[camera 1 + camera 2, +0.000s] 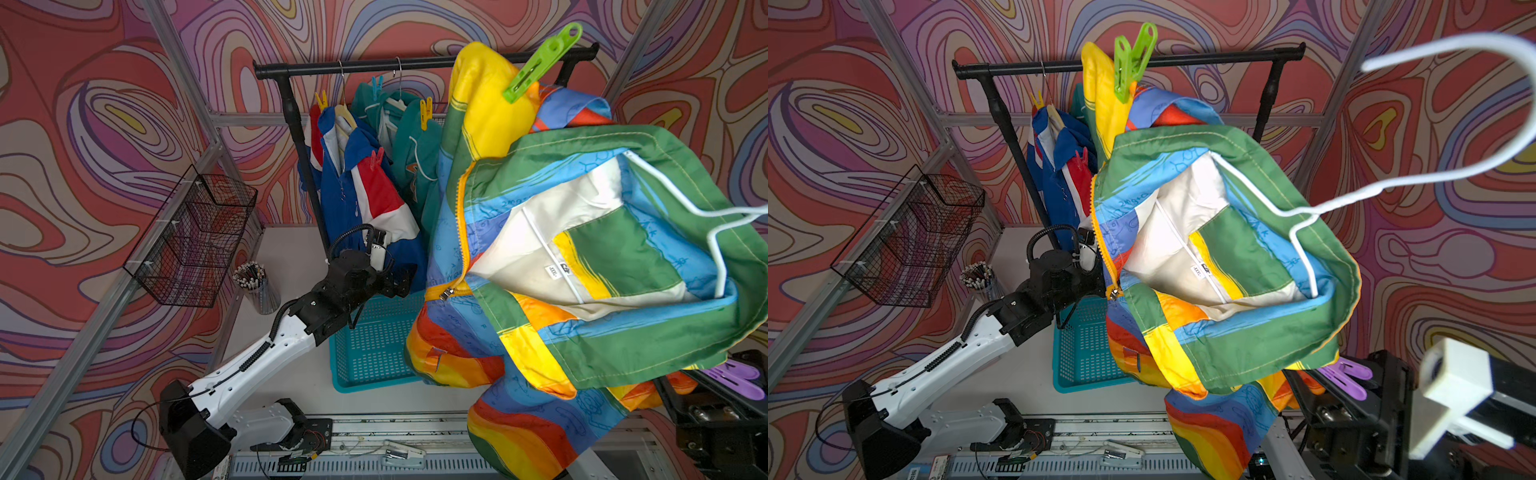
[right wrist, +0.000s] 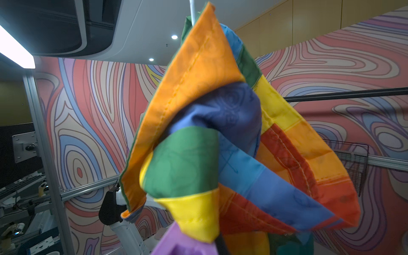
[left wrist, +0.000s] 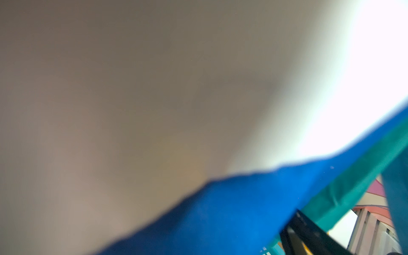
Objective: Remove the clothespins securing jackets to the hanger
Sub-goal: Adjust the jacket in the basket.
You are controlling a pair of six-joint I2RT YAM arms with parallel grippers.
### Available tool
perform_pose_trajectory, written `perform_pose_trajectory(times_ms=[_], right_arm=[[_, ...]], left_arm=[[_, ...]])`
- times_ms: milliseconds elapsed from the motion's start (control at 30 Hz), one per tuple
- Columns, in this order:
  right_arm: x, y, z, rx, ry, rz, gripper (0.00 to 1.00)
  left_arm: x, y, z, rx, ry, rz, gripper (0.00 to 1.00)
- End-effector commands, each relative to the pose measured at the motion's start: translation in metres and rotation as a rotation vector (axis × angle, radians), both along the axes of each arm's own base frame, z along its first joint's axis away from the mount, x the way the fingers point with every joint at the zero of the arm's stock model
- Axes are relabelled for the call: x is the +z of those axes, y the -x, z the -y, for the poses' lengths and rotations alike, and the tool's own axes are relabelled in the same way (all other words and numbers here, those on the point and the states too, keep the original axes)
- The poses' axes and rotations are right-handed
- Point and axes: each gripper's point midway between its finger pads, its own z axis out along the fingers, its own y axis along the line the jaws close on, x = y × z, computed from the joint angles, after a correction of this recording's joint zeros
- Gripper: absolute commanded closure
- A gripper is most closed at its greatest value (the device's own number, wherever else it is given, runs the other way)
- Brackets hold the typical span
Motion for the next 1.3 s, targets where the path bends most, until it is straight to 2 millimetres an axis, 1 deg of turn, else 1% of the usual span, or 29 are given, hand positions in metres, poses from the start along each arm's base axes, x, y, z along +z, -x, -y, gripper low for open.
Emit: perform_pose_trajectory(times_ms=[0,33,167,267,400,467,567,667,700,767,833,933,1000,1067,1100,1200,1267], right_arm=[[0.014,0.010,-0.007,0.042,-0.010,0.071,1.00],[0.012,0.004,-0.009,0.055,-0.016,0.050,1.00],[0.008,-0.007,-0.012,0.062,-0.024,0.043,1.00],[0.007,-0.022,-0.014,0.095,-0.037,0.023,1.00],[0.007,-0.043,-0.015,0.139,-0.056,0.026,1.00],[0.008,-0.053,-0.013,0.154,-0.070,0.020,1.00],[0.010,-0.077,-0.007,0.154,-0.098,0.000,1.00],[0.015,-0.088,-0.003,0.187,-0.132,-0.006,1.00],[0.017,-0.090,-0.002,0.190,-0.142,-0.007,1.00],[0.023,-0.084,-0.003,0.184,-0.151,0.012,1.00],[0.025,-0.074,-0.007,0.187,-0.152,0.026,1.00],[0.027,-0.055,-0.014,0.180,-0.157,0.052,1.00],[0.026,-0.053,-0.015,0.175,-0.172,0.045,1.00],[0.019,-0.066,-0.009,0.163,-0.193,-0.002,1.00],[0.015,-0.073,-0.006,0.156,-0.199,-0.020,1.00],[0.002,-0.088,0.000,0.133,-0.215,-0.066,1.00],[-0.003,-0.095,0.003,0.111,-0.213,-0.084,1.00]], left_arm=[[0.010,0.015,-0.017,0.025,-0.007,-0.017,0.00],[0.009,0.019,-0.025,0.040,-0.020,-0.023,0.00],[0.004,0.039,-0.058,0.102,-0.039,-0.018,0.00],[0.000,0.055,-0.083,0.148,-0.048,-0.004,0.00],[-0.006,0.070,-0.114,0.222,-0.068,0.007,0.00],[-0.009,0.075,-0.128,0.258,-0.081,0.007,0.00],[-0.015,0.084,-0.142,0.291,-0.096,0.003,0.00],[-0.018,0.090,-0.152,0.311,-0.088,0.014,0.00],[-0.018,0.091,-0.153,0.310,-0.081,0.019,0.00],[-0.013,0.094,-0.153,0.299,-0.058,0.033,0.00],[-0.006,0.097,-0.148,0.265,-0.029,0.045,0.00],[0.007,0.100,-0.130,0.178,0.025,0.057,0.00],[0.013,0.102,-0.114,0.105,0.048,0.048,0.00],[0.015,0.100,-0.102,0.060,0.049,0.027,0.00],[0.016,0.099,-0.100,0.055,0.044,0.022,0.00],[0.012,0.091,-0.098,0.075,0.022,0.016,0.00],[0.010,0.089,-0.096,0.075,0.020,0.014,0.00]])
